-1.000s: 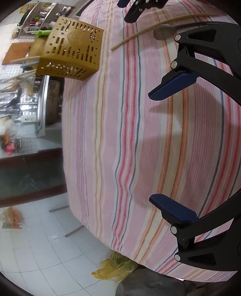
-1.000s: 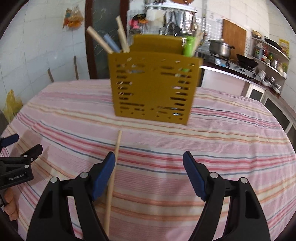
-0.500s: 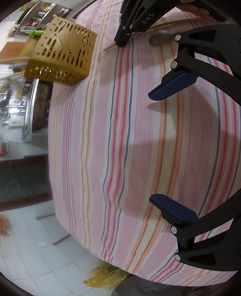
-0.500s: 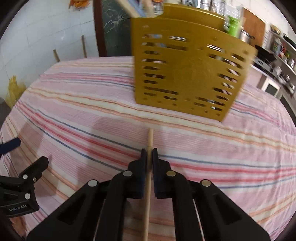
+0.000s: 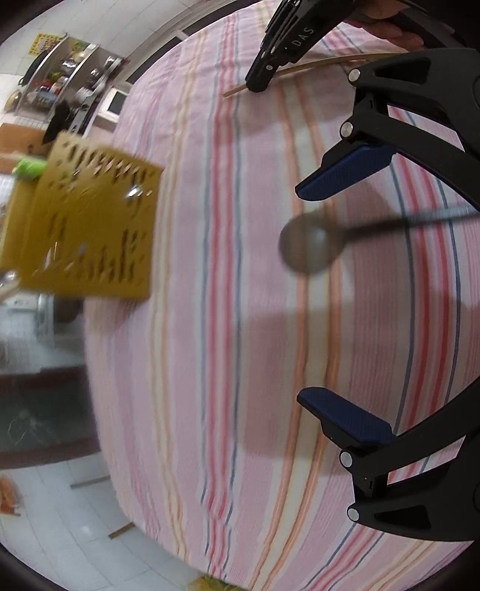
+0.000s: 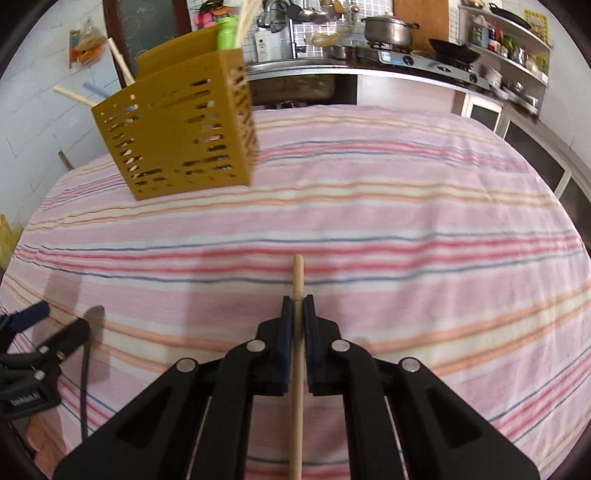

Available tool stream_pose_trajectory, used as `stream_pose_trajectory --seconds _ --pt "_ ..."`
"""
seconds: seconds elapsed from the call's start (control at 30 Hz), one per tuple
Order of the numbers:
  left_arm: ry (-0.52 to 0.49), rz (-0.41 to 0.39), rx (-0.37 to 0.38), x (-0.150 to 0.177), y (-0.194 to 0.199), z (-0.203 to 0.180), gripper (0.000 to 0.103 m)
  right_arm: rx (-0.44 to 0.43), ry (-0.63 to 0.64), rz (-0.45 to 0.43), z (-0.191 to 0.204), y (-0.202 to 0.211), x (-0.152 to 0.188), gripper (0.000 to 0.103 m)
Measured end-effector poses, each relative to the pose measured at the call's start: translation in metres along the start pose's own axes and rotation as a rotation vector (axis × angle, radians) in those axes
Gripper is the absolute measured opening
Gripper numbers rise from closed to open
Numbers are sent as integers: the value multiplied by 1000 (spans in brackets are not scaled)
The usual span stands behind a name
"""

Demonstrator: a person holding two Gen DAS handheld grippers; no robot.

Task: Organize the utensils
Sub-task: 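Grasp the wooden chopstick with the right tool while the left tool grasps the grey spoon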

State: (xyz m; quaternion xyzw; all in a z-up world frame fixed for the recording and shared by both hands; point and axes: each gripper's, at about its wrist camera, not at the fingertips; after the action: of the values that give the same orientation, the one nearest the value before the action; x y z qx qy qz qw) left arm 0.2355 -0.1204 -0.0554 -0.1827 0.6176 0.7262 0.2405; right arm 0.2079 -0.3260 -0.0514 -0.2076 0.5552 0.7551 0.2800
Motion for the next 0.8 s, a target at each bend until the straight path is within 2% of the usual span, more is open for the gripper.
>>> stream_pose_trajectory --seconds 0.2,0.3,0.57,0.8 --pt "-17 18 -43 3 -6 -23 90 -9 18 9 1 -3 -4 6" --pt "-7 25 -50 1 -5 -27 81 -5 27 21 3 -6 -3 6" --pt "-65 73 -29 -13 -3 -34 36 20 45 52 11 -7 -8 6" --pt "-100 72 -15 -15 -2 -31 34 -12 8 7 9 0 -9 6"
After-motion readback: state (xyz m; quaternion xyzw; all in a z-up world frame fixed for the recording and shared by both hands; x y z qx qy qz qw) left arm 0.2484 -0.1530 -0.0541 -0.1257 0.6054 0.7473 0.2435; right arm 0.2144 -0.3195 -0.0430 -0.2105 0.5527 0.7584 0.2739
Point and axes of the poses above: each gripper's, at about its wrist camera, not at the fingertips, and y roughly against the way its jaws point, z to its left, x to its underside, and after that the axes turned 15 degrees about -x, right-handed
